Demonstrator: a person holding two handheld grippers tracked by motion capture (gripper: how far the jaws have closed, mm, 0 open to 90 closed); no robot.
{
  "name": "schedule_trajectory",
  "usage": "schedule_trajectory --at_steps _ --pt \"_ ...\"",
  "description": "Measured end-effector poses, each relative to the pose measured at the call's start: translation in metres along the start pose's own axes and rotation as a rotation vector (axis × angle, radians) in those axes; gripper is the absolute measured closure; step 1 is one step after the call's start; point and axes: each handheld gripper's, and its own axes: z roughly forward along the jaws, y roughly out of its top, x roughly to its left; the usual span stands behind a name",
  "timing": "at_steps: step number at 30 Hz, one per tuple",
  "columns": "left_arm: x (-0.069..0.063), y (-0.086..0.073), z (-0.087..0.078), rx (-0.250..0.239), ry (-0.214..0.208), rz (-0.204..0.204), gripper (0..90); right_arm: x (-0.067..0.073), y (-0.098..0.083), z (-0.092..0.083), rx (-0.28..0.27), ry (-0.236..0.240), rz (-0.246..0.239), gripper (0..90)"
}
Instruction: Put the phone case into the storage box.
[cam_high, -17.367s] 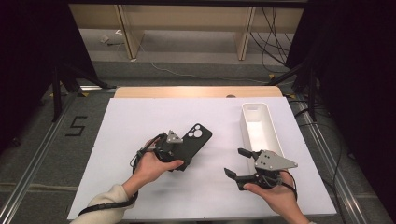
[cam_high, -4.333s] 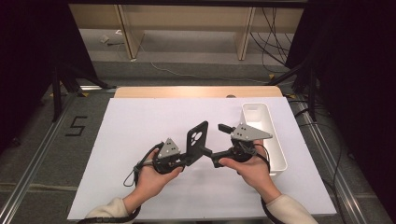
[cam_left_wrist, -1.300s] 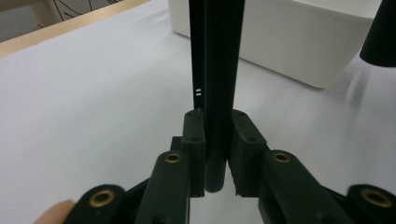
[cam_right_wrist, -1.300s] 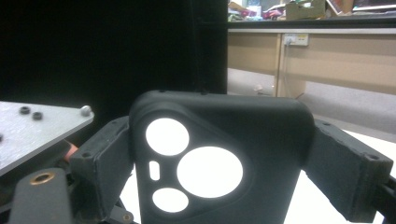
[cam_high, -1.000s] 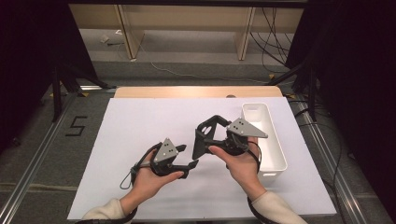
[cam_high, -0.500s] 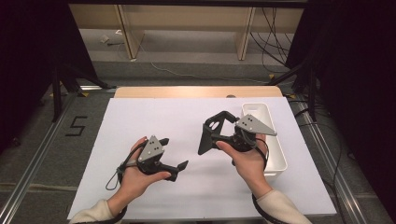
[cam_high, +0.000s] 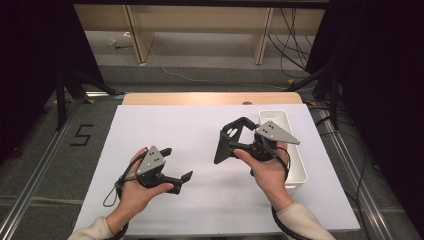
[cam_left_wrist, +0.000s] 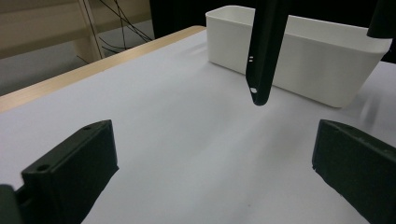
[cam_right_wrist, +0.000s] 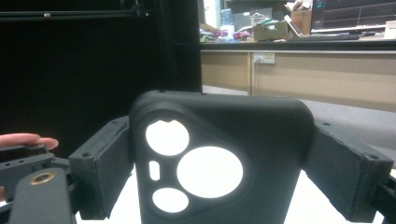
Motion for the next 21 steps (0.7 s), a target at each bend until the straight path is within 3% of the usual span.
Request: schedule_trajectory --at_steps 21 --pt "0.012 -0.009 -0.016 0.010 0.035 -0.010 0.0 -0.008 0.002 -0.002 0.010 -0.030 0.005 14.9"
